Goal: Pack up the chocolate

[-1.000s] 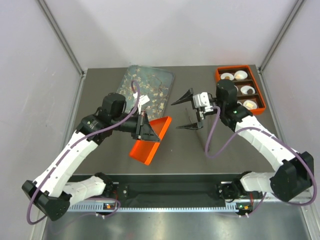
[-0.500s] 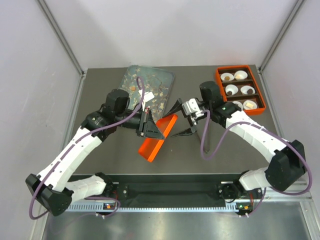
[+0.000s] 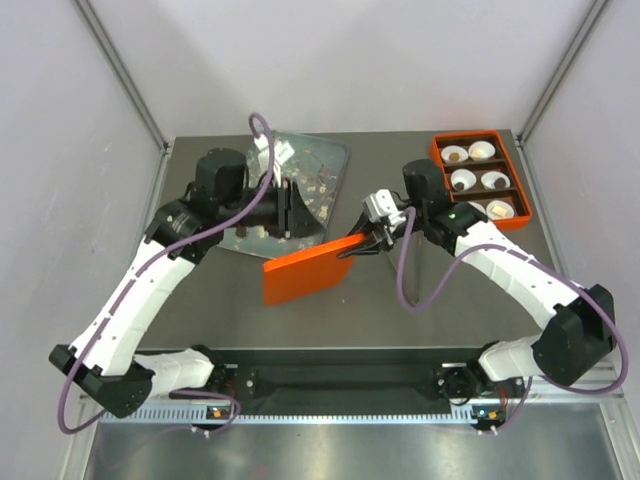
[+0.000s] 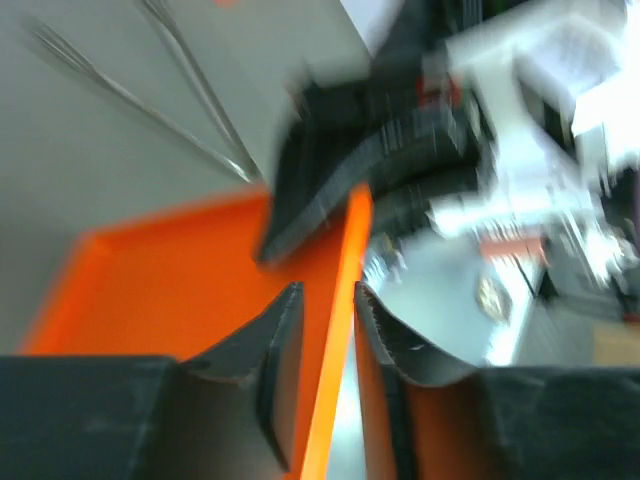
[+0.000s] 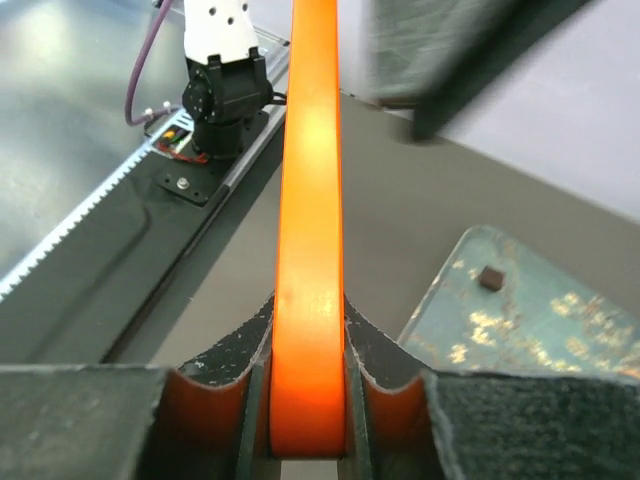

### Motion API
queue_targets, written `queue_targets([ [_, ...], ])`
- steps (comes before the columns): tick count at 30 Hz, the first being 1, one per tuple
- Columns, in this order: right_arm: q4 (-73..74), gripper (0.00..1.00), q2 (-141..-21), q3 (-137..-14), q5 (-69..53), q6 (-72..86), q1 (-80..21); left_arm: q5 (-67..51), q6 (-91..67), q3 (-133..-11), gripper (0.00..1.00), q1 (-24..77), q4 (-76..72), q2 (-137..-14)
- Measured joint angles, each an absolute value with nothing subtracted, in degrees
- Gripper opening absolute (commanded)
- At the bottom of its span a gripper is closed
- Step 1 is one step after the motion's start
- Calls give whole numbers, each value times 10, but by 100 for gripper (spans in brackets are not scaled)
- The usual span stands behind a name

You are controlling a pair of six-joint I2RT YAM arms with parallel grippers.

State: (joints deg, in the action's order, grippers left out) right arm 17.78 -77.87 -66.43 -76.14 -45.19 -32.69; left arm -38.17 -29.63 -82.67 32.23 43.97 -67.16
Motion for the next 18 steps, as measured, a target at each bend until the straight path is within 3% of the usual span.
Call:
queue_targets([
  [2, 159, 0, -779, -665, -739, -397, -333, -331, -291, -861, 48, 320, 430, -689],
  [8, 129, 0, -811, -717, -710, -217, -323, -180, -227, -969, 68, 293, 415, -705],
  [18, 87, 0, -839, -755, -725, -15, -223, -131, -137, -953, 77, 290, 426, -621],
])
